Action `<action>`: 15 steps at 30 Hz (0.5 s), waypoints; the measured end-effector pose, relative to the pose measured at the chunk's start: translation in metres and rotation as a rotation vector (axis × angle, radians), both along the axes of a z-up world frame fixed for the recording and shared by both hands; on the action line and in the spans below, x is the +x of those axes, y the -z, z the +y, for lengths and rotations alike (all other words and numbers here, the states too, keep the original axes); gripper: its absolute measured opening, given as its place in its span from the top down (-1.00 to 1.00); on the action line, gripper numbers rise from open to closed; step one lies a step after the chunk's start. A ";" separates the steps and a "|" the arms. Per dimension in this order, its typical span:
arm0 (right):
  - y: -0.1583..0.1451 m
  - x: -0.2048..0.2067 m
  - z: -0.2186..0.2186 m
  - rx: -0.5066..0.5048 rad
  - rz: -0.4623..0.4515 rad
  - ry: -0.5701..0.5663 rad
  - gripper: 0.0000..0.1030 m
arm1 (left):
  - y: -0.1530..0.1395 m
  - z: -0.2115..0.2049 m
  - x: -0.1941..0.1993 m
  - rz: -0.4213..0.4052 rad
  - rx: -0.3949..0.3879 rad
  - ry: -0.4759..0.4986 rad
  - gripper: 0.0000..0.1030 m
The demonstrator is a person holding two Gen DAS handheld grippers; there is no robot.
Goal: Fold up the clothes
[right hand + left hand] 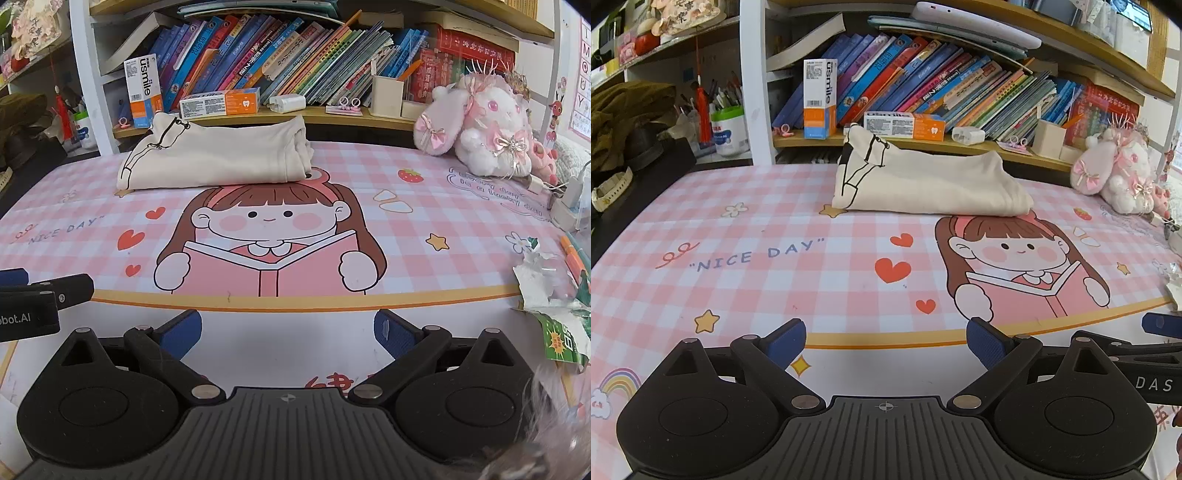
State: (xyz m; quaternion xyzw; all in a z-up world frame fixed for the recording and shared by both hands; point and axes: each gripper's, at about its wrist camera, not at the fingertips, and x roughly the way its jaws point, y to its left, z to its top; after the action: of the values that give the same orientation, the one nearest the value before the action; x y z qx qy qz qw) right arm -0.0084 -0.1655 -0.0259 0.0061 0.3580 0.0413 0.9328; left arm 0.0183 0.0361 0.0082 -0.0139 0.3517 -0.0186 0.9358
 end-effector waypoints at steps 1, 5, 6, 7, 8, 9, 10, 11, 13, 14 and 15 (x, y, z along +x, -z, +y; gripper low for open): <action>0.000 0.000 0.000 0.000 0.000 0.000 -0.96 | 0.000 0.000 0.000 0.000 -0.001 0.001 -0.86; 0.000 0.001 0.000 -0.001 0.001 -0.001 -0.96 | 0.001 0.000 0.001 0.005 -0.001 0.001 -0.92; 0.000 0.001 0.000 0.000 0.001 -0.001 -0.96 | 0.001 0.000 0.001 0.005 0.001 0.000 -0.94; 0.000 0.002 0.000 0.000 0.002 -0.001 -0.96 | 0.001 0.000 0.001 0.005 0.003 0.000 -0.94; 0.000 0.002 0.001 -0.001 0.002 0.000 -0.96 | 0.001 0.000 0.001 0.005 0.003 0.001 -0.94; 0.000 0.001 0.001 -0.001 0.002 0.000 -0.96 | 0.001 0.000 0.001 0.004 0.003 0.002 -0.94; 0.001 0.002 0.002 -0.002 0.003 0.000 -0.96 | 0.001 0.000 0.001 0.004 0.003 0.002 -0.94; 0.001 0.002 0.002 -0.002 0.003 -0.001 -0.96 | 0.001 0.001 0.001 0.004 0.003 0.003 -0.94; 0.001 0.002 0.002 -0.002 0.003 -0.001 -0.96 | 0.001 0.001 0.002 0.005 0.003 0.004 -0.94; 0.001 0.002 0.003 -0.003 0.003 -0.001 -0.96 | 0.001 0.000 0.002 0.006 0.004 0.004 -0.95; 0.001 0.002 0.003 -0.003 0.003 -0.002 -0.96 | 0.001 0.000 0.002 0.007 0.004 0.004 -0.95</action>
State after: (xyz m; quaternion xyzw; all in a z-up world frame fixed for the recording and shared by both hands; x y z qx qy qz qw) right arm -0.0063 -0.1629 -0.0271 0.0045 0.3596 0.0415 0.9322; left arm 0.0199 0.0365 0.0069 -0.0112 0.3551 -0.0196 0.9345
